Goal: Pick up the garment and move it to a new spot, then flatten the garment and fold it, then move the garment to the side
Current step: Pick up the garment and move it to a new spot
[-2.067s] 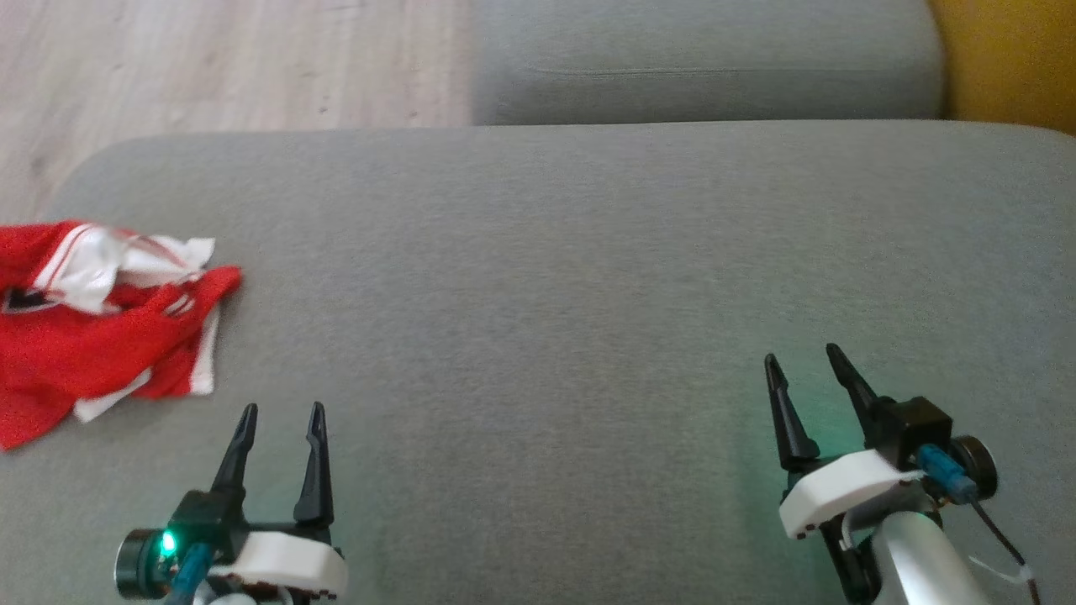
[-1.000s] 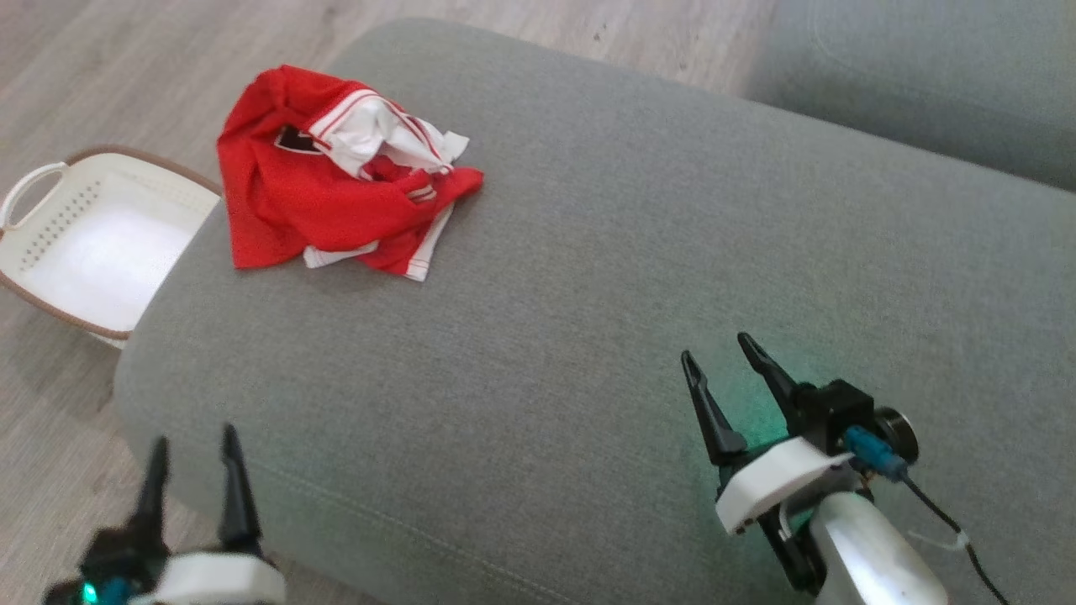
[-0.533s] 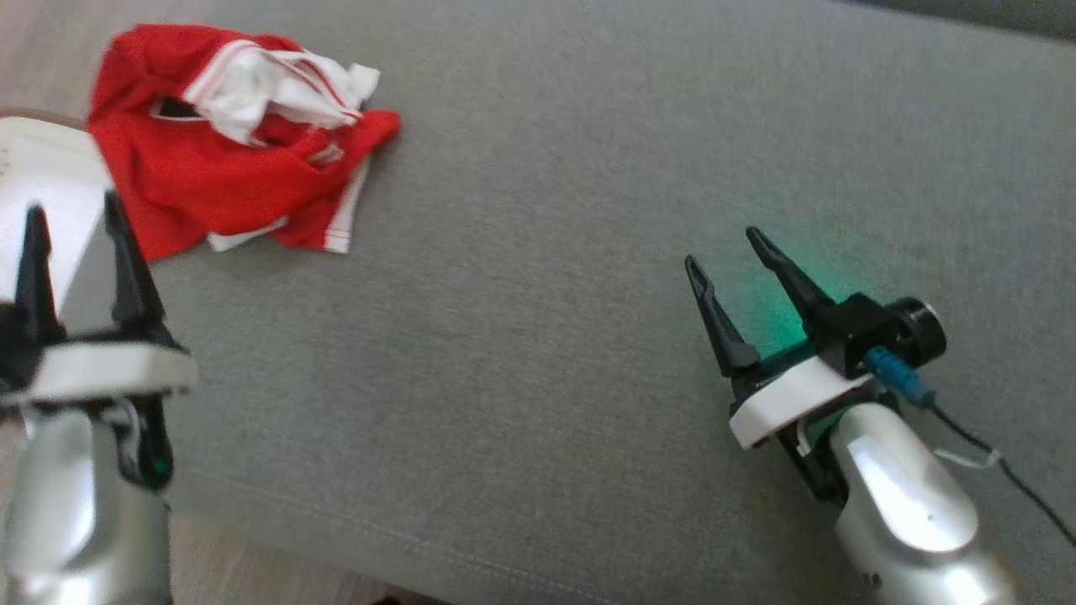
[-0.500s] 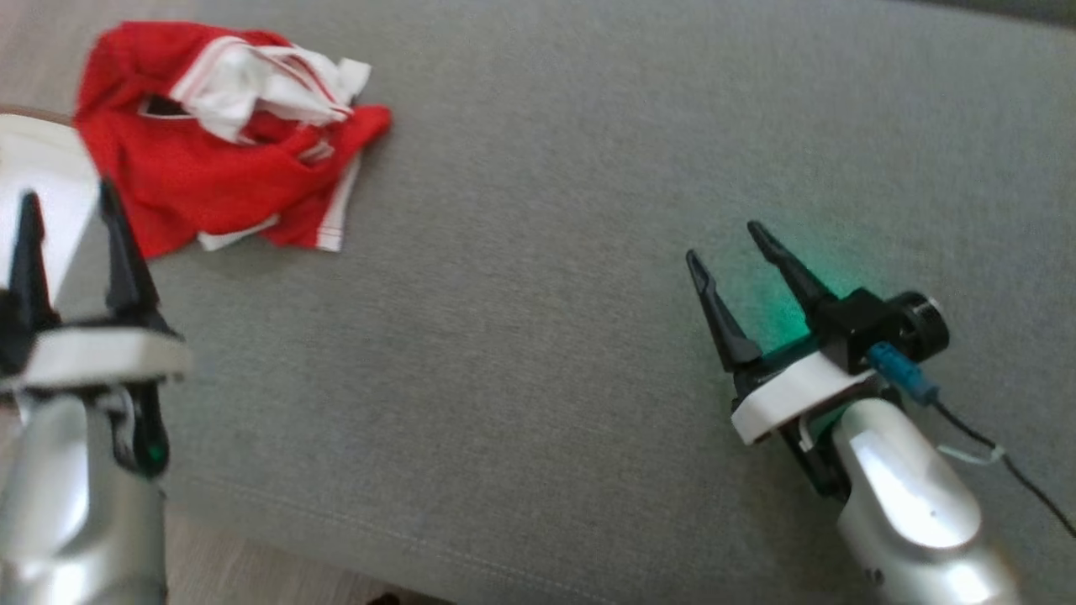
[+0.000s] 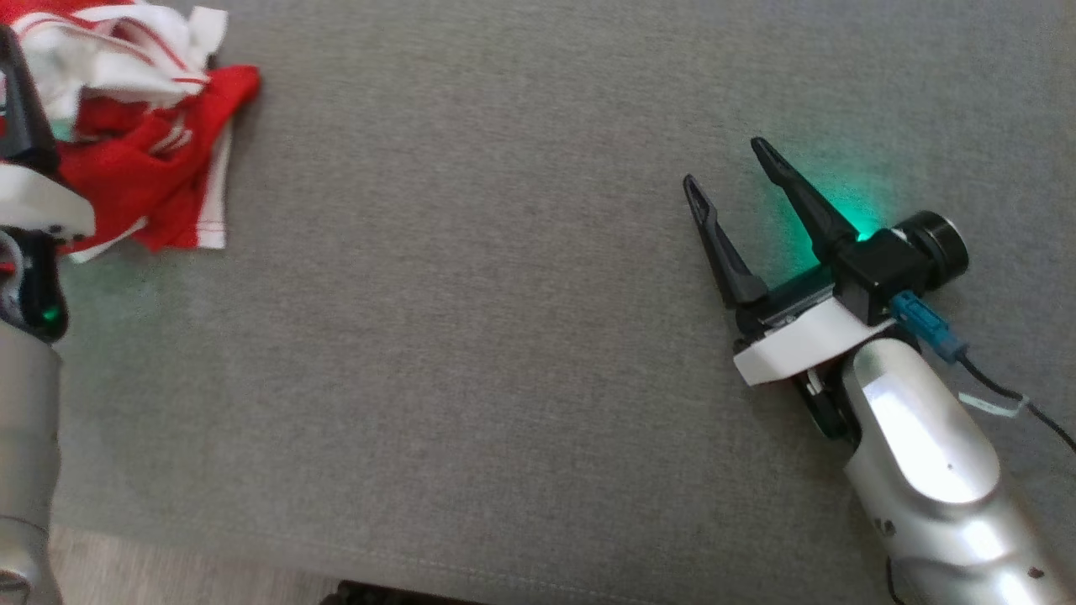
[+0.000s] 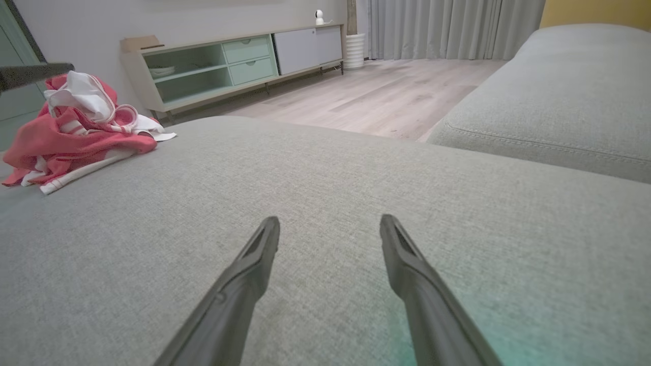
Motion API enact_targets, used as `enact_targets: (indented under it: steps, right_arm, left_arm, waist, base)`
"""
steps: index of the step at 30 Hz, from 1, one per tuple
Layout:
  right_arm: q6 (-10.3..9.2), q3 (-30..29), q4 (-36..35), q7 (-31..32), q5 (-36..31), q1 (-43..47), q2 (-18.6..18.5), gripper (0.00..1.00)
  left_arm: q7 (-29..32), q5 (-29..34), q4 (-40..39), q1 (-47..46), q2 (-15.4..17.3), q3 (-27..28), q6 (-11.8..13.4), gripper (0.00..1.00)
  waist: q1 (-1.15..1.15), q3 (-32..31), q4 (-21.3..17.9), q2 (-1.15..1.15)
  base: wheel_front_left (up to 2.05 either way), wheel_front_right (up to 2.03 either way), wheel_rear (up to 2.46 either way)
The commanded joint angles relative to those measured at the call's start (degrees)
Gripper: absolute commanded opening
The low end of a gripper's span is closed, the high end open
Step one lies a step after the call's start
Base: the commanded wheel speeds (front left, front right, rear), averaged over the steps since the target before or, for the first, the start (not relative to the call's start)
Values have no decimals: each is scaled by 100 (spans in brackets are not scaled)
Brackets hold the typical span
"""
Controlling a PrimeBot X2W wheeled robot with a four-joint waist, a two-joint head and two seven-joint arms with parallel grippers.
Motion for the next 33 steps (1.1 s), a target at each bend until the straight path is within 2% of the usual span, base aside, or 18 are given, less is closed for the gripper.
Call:
enact_targets:
  steps: [1,11,12,13,14,19,27,33]
  right_arm:
    - [-4,75,36,-10,38,51,-72,100]
    - [-4,99,60,-10,102,-72,-68,100]
    - [-4,93,65,-10,107,-76,-62,100]
    - [-4,87,71,-10,114,-80,-56,100]
    - [-4,77,79,-10,123,-81,-51,100]
    - [-4,33,138,-10,165,-31,16,100]
    - [-4,11,248,-10,265,209,276,100]
    - [-4,-62,294,-10,351,392,435,100]
  left_arm:
    - [64,-66,-26,-148,398,130,11,100]
    - [1104,-783,1006,-424,363,-156,10,100]
    - [1134,-820,1050,-435,370,-191,10,87]
    - [1125,-834,1066,-441,385,-245,10,11]
    - [1097,-856,1081,-451,404,-284,10,0]
    - [752,-842,974,-585,568,-554,10,0]
    - [351,-1065,133,-646,744,-1341,10,0]
    - [96,-1142,-465,-685,662,-1885,10,0]
  waist:
    - [0,116,-124,0]
    - [0,326,-428,0]
    - [0,323,-444,0]
    - [0,313,-458,0]
    - [0,297,-469,0]
    - [0,77,-505,0]
    - [0,-560,-732,0]
    - [0,-964,-1014,0]
  base:
    - [0,0,0]
    - [0,0,0]
    - [0,0,0]
    - [0,0,0]
    - [0,0,0]
    - [0,0,0]
    - [0,0,0]
    - [0,0,0]
